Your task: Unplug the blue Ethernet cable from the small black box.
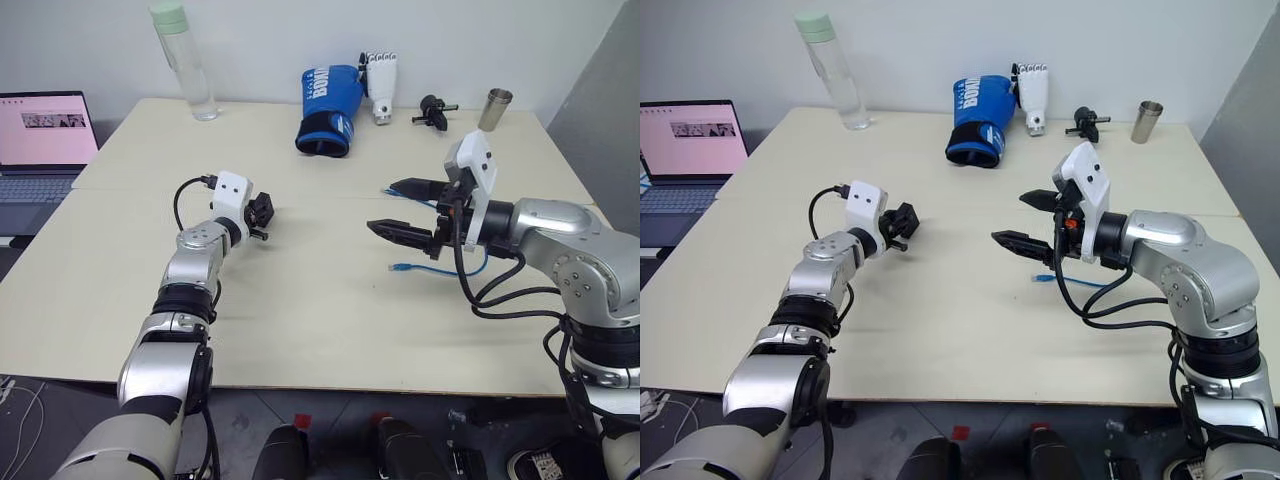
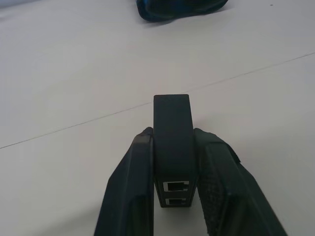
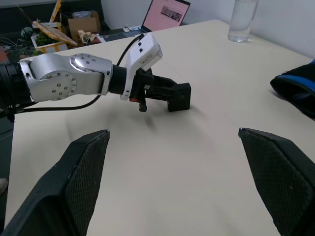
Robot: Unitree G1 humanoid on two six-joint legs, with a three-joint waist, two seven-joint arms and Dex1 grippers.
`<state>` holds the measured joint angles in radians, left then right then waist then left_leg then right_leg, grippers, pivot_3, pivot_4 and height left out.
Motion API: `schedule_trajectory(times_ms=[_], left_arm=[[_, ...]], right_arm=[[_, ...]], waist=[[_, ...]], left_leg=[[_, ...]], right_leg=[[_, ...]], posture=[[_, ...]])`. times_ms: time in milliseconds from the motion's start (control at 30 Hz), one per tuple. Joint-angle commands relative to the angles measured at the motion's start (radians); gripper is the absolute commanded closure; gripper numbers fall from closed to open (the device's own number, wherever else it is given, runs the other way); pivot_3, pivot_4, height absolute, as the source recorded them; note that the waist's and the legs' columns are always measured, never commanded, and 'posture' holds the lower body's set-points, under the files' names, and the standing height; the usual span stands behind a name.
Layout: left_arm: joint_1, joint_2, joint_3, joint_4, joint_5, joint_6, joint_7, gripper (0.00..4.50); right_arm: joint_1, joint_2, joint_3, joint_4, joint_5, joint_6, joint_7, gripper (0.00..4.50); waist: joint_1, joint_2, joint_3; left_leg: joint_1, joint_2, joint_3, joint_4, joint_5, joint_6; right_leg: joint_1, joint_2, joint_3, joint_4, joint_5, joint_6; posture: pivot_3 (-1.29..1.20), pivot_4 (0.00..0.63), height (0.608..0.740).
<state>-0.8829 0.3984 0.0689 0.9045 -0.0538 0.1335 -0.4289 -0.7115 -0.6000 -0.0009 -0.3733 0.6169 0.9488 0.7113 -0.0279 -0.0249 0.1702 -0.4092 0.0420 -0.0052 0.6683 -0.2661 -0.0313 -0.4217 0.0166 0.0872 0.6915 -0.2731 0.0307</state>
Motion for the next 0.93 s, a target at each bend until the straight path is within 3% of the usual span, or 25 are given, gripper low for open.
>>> schedule_trajectory(times_ms=[33,367,633,767,933], left_arm=[[-0.034,0.005,0.010,0.021,0.003,-0.028,0.007,2.26],[-0.045,0.082,0.009,-0.147,-0.018,0.101,-0.083,0.03],[0.025,0.376,-0.088,-0.523,-0.065,0.389,-0.506,0.03],[0.132,0.518,-0.073,-0.655,-0.134,0.367,-0.729,0.03],[0.273,0.635,-0.001,-0.631,-0.209,0.298,-0.899,0.03]], right_arm=[[0.002,-0.005,-0.021,-0.032,0.006,-0.012,-0.016,0.00],[0.013,-0.016,-0.029,-0.046,0.025,-0.002,-0.018,0.00],[0.030,-0.133,-0.066,-0.082,0.082,0.053,0.040,0.00],[0.075,-0.213,-0.119,-0.097,0.137,0.096,0.076,0.00],[0.206,-0.313,-0.186,-0.105,0.142,0.095,0.112,0.00]], waist=[[0.000,0.000,0.000],[-0.002,0.000,0.000],[-0.007,-0.001,0.000],[-0.005,-0.001,0.000],[-0.005,-0.001,0.001]], left_leg=[[0.000,0.000,0.000,0.000,0.000,0.000],[0.000,0.000,-0.001,0.000,0.000,0.000],[0.000,0.001,-0.001,-0.002,0.000,0.000],[0.000,0.001,-0.001,-0.003,0.000,0.000],[0.001,0.002,0.000,-0.002,0.000,0.000]], right_leg=[[0.000,0.000,0.000,0.000,0.000,0.000],[0.000,0.000,-0.001,-0.001,0.000,0.000],[-0.001,0.001,-0.001,-0.001,0.000,-0.001],[0.000,0.001,-0.001,-0.001,-0.001,-0.001],[0.000,0.001,-0.001,-0.002,-0.001,-0.002]], posture=[[0.00,0.150,0.740],[0.00,0.150,0.740],[0.00,0.150,0.740],[0.00,0.150,0.740],[0.00,0.150,0.740]])
